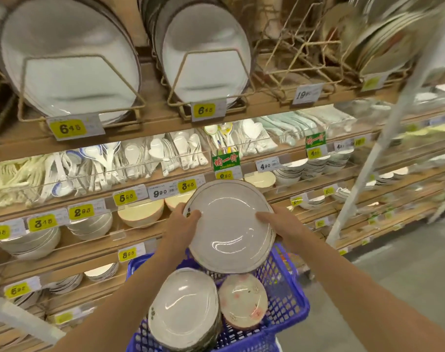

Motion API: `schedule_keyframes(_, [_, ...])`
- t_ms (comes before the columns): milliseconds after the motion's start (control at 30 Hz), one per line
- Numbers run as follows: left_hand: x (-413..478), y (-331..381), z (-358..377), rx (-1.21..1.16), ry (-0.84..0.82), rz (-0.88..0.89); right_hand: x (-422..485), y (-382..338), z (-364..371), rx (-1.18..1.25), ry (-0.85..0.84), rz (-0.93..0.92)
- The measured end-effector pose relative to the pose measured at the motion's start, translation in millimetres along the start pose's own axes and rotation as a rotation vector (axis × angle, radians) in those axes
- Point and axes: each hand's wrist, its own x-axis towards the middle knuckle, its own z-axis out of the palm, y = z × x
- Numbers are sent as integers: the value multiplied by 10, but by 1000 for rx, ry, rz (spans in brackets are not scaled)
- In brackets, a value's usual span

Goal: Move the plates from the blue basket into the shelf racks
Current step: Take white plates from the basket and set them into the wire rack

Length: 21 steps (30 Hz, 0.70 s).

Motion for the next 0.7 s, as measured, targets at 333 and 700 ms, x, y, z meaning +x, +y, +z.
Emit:
schedule_keyframes(333, [-521,986,1081,-155,-54,114,-479,-516,-1496,-50,-73,-162])
schedule_keyframes(700, [-914,1948,2047,-138,-83,315,-806,-1013,-2793,-129,-61,-254])
